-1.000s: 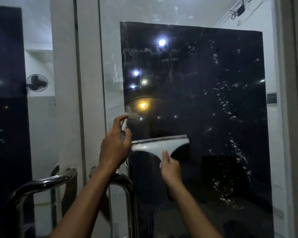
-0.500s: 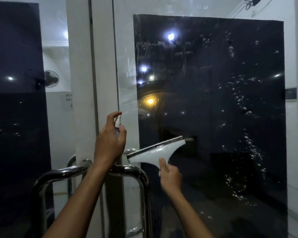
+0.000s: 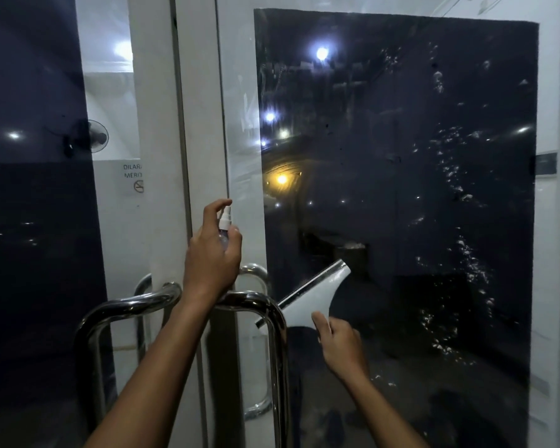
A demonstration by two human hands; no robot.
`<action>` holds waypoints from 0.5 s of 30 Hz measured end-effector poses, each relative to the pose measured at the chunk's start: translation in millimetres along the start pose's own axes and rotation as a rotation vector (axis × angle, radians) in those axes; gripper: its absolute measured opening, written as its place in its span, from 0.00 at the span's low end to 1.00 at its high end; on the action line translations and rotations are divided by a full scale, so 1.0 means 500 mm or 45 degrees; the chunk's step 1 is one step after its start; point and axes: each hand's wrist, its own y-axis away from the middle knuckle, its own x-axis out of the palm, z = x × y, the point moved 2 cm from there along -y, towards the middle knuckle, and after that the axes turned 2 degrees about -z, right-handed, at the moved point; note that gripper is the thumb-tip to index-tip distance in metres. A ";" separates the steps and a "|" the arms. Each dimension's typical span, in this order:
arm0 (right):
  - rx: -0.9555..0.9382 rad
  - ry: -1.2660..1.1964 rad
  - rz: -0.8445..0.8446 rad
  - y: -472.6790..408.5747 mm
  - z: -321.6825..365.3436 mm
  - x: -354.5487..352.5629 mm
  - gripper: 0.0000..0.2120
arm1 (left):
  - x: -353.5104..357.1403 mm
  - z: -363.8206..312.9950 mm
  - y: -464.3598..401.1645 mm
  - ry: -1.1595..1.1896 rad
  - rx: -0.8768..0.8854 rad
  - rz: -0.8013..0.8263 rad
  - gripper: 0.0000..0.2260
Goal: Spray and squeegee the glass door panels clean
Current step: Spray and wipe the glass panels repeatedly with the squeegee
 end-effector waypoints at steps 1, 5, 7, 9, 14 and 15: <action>-0.019 -0.004 -0.015 -0.009 0.022 -0.005 0.31 | -0.002 -0.005 0.005 0.014 -0.009 -0.002 0.18; -0.100 0.010 -0.009 -0.054 0.118 -0.019 0.28 | 0.001 -0.015 0.028 0.065 -0.023 0.006 0.17; -0.097 0.039 0.028 -0.048 0.108 -0.015 0.28 | 0.002 -0.017 0.038 0.106 -0.041 0.000 0.17; -0.030 0.089 0.074 -0.010 0.049 0.004 0.27 | 0.003 -0.018 0.048 0.136 -0.065 -0.011 0.18; 0.102 0.130 0.076 0.081 -0.087 0.025 0.28 | 0.008 -0.010 0.078 0.179 -0.109 0.021 0.17; 0.081 0.127 0.067 0.080 -0.087 0.026 0.28 | 0.009 -0.010 0.085 0.182 -0.118 0.029 0.17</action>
